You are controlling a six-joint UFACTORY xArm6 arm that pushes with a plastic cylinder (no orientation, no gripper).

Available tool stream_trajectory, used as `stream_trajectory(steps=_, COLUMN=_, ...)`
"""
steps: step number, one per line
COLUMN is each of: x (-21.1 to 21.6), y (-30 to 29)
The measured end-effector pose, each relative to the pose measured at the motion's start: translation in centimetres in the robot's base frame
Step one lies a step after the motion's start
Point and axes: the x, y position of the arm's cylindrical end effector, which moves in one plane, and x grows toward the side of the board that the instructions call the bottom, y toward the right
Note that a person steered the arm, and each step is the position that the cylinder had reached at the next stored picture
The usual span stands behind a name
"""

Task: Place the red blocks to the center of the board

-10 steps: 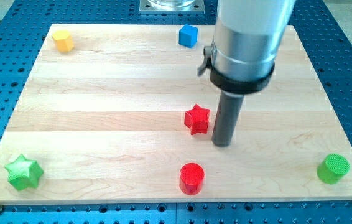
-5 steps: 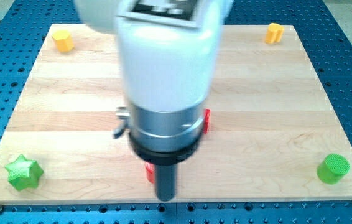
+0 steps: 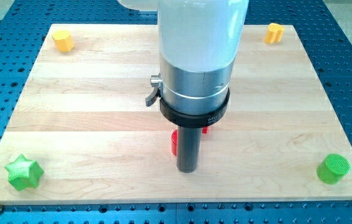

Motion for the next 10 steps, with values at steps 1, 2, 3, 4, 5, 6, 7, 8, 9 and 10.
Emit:
stream_trajectory(steps=1, x=-0.1, y=0.0)
stream_trajectory(steps=2, x=-2.6, y=-1.1)
stream_trajectory(steps=3, x=-6.3, y=-1.5)
stream_trajectory(steps=4, x=-9.2, y=-1.6)
stream_trajectory(steps=5, x=-9.3, y=-1.8)
stream_trajectory(steps=6, x=-4.9, y=-1.8)
stream_trajectory(steps=7, x=-0.1, y=-0.3)
stream_trajectory(steps=8, x=0.6, y=4.5)
stream_trajectory(steps=9, x=-3.5, y=6.1)
stream_trajectory(steps=10, x=-8.1, y=4.7)
